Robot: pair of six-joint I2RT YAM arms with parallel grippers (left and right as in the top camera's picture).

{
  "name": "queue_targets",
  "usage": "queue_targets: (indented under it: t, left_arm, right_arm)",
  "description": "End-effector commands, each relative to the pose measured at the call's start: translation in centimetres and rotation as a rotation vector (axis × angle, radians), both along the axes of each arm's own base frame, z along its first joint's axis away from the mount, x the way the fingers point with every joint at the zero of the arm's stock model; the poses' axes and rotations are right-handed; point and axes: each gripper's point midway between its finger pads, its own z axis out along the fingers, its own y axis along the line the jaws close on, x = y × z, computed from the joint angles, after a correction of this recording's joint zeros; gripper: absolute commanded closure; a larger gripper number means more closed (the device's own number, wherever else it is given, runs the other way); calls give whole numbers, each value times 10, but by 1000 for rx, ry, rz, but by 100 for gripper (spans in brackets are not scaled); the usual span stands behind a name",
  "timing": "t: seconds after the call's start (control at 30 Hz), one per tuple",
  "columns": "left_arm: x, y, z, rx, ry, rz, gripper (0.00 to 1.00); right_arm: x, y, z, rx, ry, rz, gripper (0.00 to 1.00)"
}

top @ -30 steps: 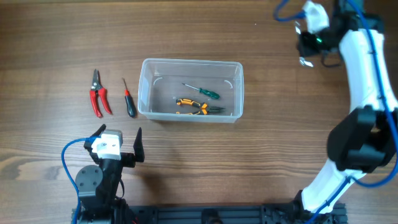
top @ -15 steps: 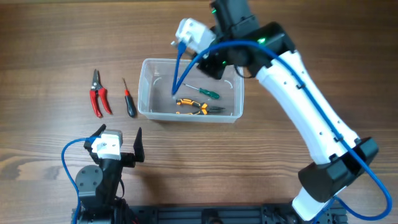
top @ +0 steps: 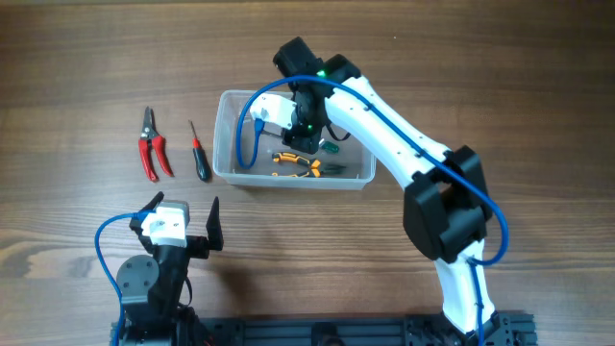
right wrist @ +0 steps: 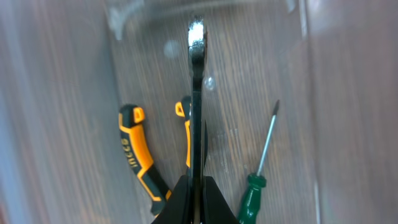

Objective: Pack container
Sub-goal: 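Lower the hex key into the container and open the right gripper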

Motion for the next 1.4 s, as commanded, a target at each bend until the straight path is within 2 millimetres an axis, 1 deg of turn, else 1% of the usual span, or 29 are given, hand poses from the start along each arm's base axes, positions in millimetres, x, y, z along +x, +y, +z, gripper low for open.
queue_targets:
  t: [0.0,0.07,0.27,0.37,0.4,0.5,0.7,0.73,0.77,0.8,0.83,0.87,0.93,1.03,1.1,1.17,1.2,1.27,1.3,1.33,1.37]
  left_arm:
    - [0,-3,-1,12,-6,-21,0]
    - [0,-3,-1,12,-6,-21,0]
    - [0,-3,-1,12,-6,-21,0]
    - [0,-3,-1,12,-6,-21,0]
    - [0,-3,-1,12,-6,-21,0]
    - [0,-3,-1,12,-6,-21,0]
    - [0,-3,-1,12,-6,-21,0]
    - [0,-3,-1,12,-6,-21,0]
    - [0,-3,-1,12,-6,-21,0]
    - [0,-3,-1,12,-5,-21,0]
    - [0,-3,-1,12,-6,-21,0]
    - [0,-3,-1,12,-6,-21,0]
    - [0,-3,-1,12,-6,-21,0]
    - [0,-3,-1,11,-6,-21,0]
    - [0,-3,-1,12,-6,-21,0]
    - [0,-3,-1,12,-6,-21,0]
    - [0,-3,-1,12,-5,-21,0]
    - [0,-3,-1,12,-6,-21,0]
    - [0,-3,-1,12,-6,-21,0]
    - [0,-3,-1,12,-6,-21,0]
    - [0,-3,-1,12,-6,-21,0]
  right_arm:
    - [4,-1,-10,-29,-20,18,96]
    - [7,0,-14,-33,-29,17,96]
    - [15,4,-16,-20,-58,15,96]
    - [18,-2,-29,-63,-58,8,96]
    - [17,-3,-37,-77,-48,8,96]
    - [16,-4,-45,-86,-35,8,96]
    - [20,-2,-47,-79,-45,5,95]
    - [20,-2,-47,-79,-44,4,92]
    - [20,-2,-47,-80,-43,3,84]
    - [20,-2,-47,-80,-42,2,73]
    - [20,-3,-47,-80,-40,-5,67]
    - [20,-2,-47,-79,-37,-19,65]
    - [20,-2,-47,-79,-29,-46,67]
    - [20,-2,-42,-74,-17,-100,75]
    - [23,1,-28,-61,-17,-133,76]
    - [27,3,-6,-32,-41,-158,75]
    - [29,5,8,-11,-61,-174,75]
    - [30,11,53,75,-111,-196,75]
    - [30,13,85,132,-142,-234,75]
    - [30,12,106,167,-163,-277,74]
    - [30,7,127,194,-187,-333,70]
